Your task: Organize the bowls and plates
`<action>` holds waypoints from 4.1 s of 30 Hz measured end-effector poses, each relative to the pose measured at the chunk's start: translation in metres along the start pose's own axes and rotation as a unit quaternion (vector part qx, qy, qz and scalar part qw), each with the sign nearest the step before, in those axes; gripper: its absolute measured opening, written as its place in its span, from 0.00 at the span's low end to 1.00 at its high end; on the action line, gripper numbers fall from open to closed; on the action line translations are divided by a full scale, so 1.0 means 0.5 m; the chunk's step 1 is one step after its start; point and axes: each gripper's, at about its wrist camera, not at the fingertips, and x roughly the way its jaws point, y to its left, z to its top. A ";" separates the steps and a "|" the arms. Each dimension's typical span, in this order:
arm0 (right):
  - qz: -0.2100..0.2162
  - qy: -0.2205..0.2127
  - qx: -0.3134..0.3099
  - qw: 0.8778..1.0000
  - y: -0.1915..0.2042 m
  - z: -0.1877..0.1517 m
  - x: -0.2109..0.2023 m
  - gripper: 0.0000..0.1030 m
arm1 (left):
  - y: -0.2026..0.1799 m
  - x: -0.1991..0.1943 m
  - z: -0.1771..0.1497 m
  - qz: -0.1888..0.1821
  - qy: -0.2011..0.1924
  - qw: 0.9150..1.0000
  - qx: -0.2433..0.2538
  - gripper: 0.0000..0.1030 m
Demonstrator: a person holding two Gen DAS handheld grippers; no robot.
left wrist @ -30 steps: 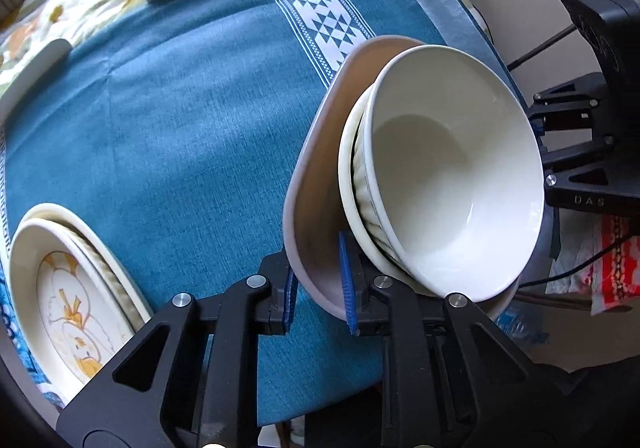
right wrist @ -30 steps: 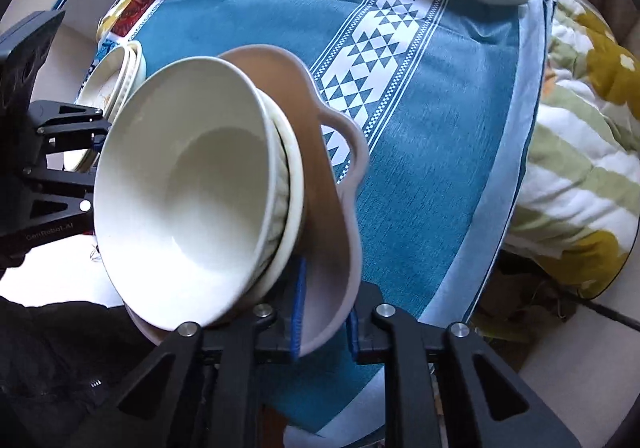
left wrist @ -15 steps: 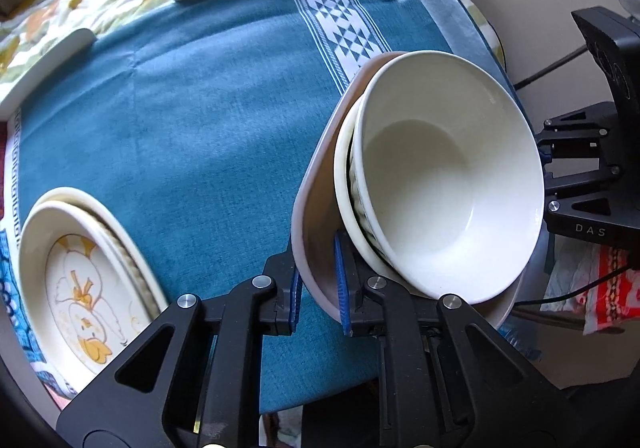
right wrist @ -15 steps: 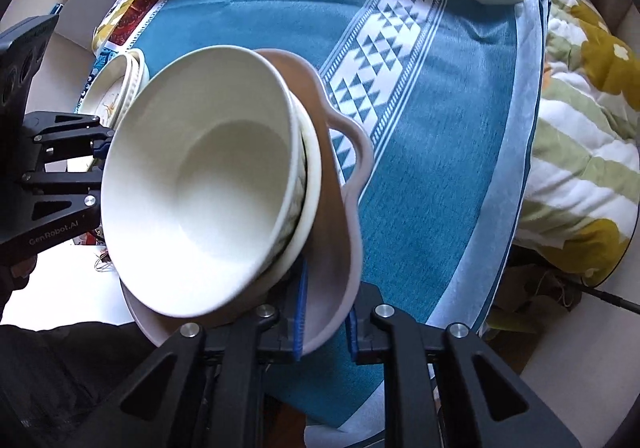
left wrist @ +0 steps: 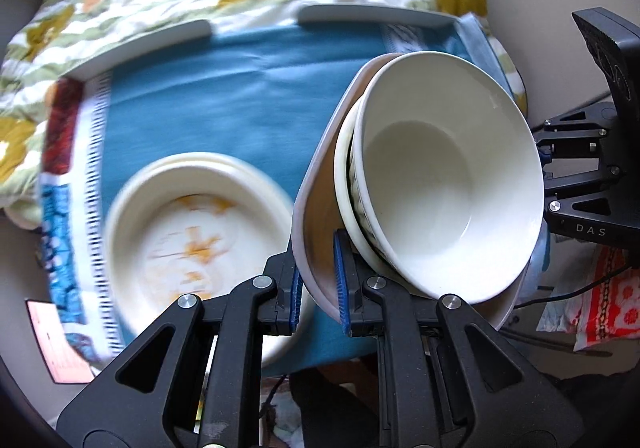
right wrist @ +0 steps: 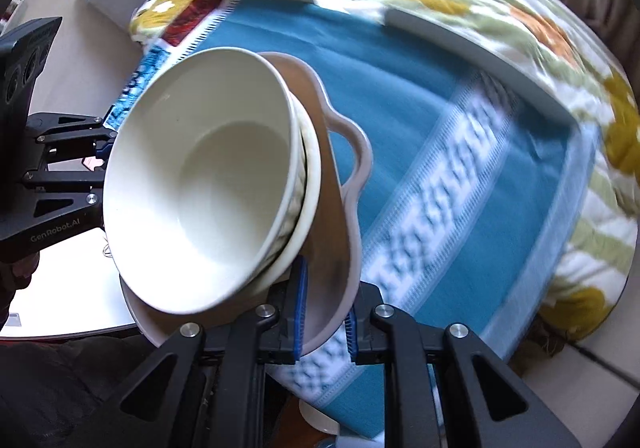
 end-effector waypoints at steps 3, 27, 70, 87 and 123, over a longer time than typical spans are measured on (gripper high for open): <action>0.001 -0.001 -0.013 1.000 0.056 0.048 0.010 0.15 | 0.074 -0.025 -0.012 0.007 -0.005 1.000 -0.008 0.12; 0.018 0.020 0.033 0.999 0.243 0.174 0.186 0.15 | 0.335 0.043 -0.083 -0.024 0.032 0.999 0.008 0.11; -0.226 -0.429 0.184 0.855 0.440 -0.131 -0.403 0.99 | 0.118 -0.533 -0.274 0.068 -0.416 0.906 -0.036 1.00; -0.239 -0.433 0.199 0.846 0.434 -0.168 -0.382 0.99 | 0.055 -0.528 -0.291 0.105 -0.420 0.901 -0.003 1.00; -0.246 -0.435 0.200 0.843 0.422 -0.162 -0.384 0.99 | 0.039 -0.532 -0.284 0.113 -0.437 0.892 0.008 1.00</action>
